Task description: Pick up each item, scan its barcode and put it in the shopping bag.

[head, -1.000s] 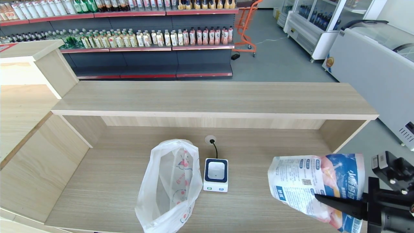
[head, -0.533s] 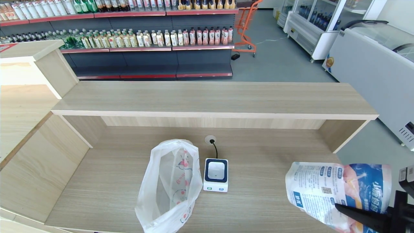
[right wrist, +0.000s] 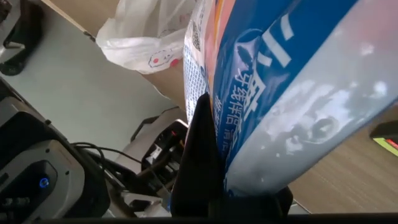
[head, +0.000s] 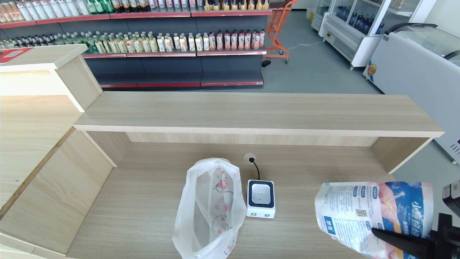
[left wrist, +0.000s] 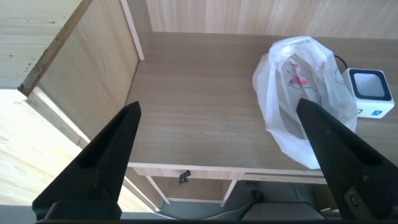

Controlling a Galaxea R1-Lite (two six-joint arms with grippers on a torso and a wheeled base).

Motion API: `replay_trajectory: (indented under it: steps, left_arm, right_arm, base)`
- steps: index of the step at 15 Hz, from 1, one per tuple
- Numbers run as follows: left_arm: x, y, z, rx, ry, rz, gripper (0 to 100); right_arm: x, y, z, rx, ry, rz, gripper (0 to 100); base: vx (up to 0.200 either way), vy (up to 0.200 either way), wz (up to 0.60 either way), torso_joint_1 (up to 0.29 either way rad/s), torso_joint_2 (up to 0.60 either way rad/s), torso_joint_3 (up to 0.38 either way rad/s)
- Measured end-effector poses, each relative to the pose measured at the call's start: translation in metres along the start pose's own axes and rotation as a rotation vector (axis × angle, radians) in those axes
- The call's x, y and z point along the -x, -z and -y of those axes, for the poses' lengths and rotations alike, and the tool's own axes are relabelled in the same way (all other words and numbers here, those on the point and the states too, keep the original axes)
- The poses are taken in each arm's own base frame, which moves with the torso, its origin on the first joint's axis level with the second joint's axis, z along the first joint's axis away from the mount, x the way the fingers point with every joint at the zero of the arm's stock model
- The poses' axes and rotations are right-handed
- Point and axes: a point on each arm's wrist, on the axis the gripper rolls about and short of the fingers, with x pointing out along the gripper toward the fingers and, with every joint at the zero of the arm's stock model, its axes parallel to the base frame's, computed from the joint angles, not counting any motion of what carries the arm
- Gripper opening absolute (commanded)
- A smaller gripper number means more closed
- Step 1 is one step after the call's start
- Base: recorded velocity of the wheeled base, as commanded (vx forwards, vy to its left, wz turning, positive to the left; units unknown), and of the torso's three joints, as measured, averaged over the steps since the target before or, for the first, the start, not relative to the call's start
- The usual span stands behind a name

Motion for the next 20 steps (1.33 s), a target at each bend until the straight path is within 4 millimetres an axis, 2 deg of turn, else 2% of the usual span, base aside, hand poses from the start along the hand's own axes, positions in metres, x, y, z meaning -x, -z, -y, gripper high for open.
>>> replay_trajectory:
  steps: [5,8,14,15,20]
  left_arm:
    - [0.000,0.000,0.000,-0.001,0.000,0.000,100]
    - [0.000,0.000,0.000,-0.003,-0.001,0.000,100]
    - [0.000,0.000,0.000,-0.001,0.000,0.000,100]
    - [0.000,0.000,0.000,0.000,0.000,0.000,100]
    - [0.000,0.000,0.000,0.003,-0.001,0.000,100]
  right_arm:
    - [-0.004,-0.006,0.004,-0.052,0.002,-0.002,0]
    - [-0.008,-0.009,0.007,-0.063,-0.011,-0.010,0]
    - [-0.018,-0.017,0.014,-0.070,-0.016,-0.021,0]
    - [-0.020,-0.018,0.017,-0.074,-0.003,-0.030,0]
    - [-0.042,-0.025,0.046,-0.039,0.163,-0.115,0]
  base:
    - [-0.200,0.000,0.00,0.003,0.00,0.000]
    - [0.000,0.000,0.00,0.000,0.00,0.000]
    - [0.000,0.200,0.00,0.014,0.00,0.002]
    - [0.000,0.000,0.00,0.000,0.00,0.000]
    - [0.000,0.000,0.00,0.000,0.00,0.000]
